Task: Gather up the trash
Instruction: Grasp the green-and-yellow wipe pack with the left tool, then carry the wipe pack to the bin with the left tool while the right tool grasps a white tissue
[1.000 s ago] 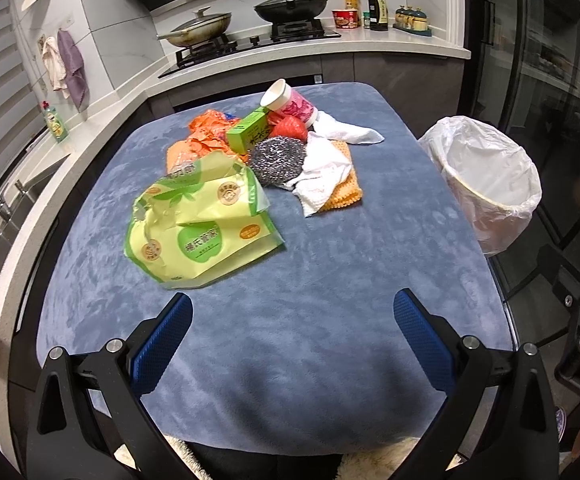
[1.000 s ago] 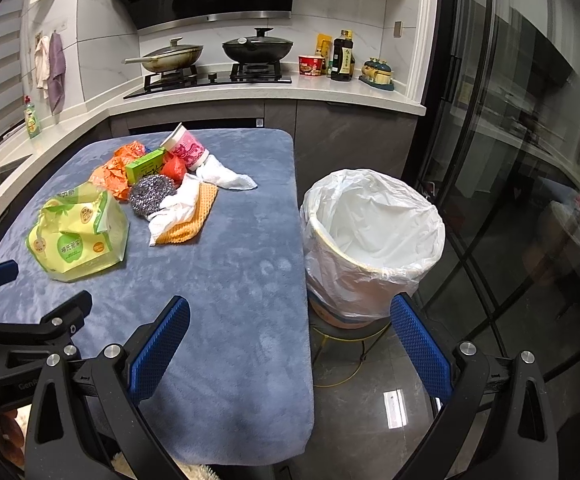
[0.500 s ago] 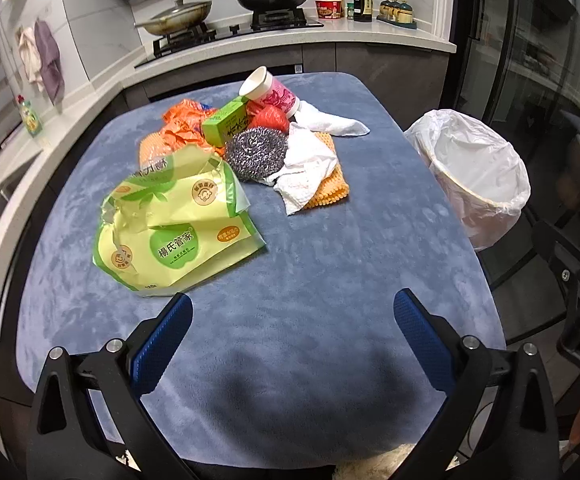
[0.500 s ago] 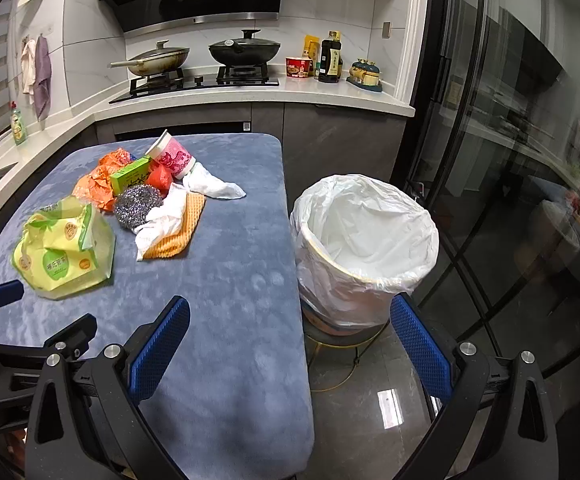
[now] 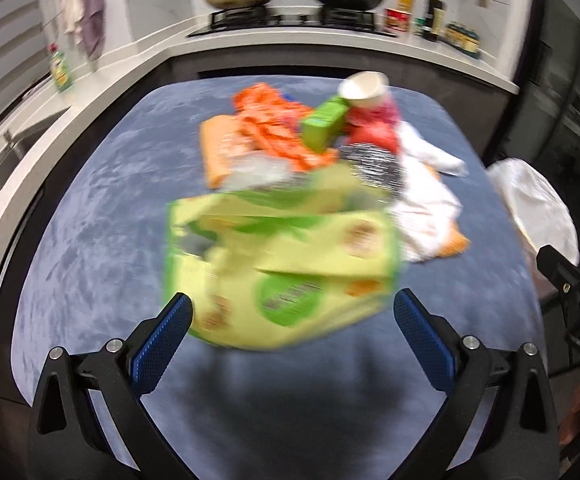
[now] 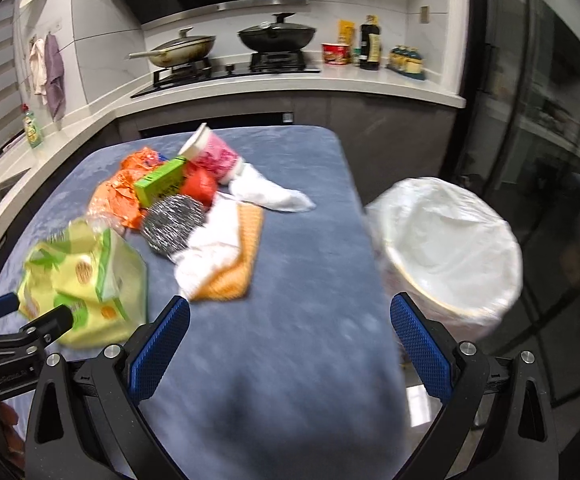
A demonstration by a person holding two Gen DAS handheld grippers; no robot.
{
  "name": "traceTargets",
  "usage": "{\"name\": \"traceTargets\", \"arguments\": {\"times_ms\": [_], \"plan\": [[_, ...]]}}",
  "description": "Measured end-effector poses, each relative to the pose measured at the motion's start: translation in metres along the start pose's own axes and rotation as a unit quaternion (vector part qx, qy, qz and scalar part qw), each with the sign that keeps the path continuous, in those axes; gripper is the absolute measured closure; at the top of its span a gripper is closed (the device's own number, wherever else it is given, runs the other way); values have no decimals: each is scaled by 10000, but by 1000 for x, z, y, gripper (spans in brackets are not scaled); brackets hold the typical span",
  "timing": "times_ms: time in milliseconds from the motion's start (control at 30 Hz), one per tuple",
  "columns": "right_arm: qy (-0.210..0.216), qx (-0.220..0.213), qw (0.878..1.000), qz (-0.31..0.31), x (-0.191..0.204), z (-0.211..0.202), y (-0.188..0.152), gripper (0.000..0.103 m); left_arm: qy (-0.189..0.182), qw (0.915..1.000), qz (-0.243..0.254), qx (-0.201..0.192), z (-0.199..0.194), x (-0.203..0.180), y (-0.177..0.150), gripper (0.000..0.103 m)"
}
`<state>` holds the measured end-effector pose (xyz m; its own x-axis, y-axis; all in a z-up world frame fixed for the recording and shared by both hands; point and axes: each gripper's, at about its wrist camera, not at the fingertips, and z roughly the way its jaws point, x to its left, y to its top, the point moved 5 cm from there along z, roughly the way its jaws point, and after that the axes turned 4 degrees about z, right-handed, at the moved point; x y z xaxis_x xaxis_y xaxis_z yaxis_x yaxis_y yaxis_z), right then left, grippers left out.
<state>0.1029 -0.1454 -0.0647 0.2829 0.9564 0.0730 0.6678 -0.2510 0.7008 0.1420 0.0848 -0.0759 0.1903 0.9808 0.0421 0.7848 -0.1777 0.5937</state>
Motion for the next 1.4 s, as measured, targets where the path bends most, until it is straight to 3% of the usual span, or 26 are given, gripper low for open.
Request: {"name": "traceTargets", "arguments": {"times_ms": [333,633,800,900,1033,1067,1167,1400], "plan": [[257,100,9992,-299,59,66,22,9,-4,9983,-564,165,32,72,6,7],[186,350,9988,-287,67,98,20,22,-676,9958,-526,333,61,59,8,8],[252,412,9985,-242,67,107,20,34,-1020,9937,-346,306,63,41,12,37],[304,442,9983,-233,68,110,19,43,-1072,9933,-287,317,62,35,14,48],[335,478,9980,-229,68,114,18,64,-1173,9921,-262,362,60,30,12,71],[330,463,9981,-225,67,114,18,75,-1158,9923,-245,358,59,30,12,73],[352,492,9979,-228,66,114,16,93,-1184,9923,-199,319,54,28,14,78],[388,235,9987,-249,61,86,18,98,-1286,9916,-58,129,29,20,14,87]]}}
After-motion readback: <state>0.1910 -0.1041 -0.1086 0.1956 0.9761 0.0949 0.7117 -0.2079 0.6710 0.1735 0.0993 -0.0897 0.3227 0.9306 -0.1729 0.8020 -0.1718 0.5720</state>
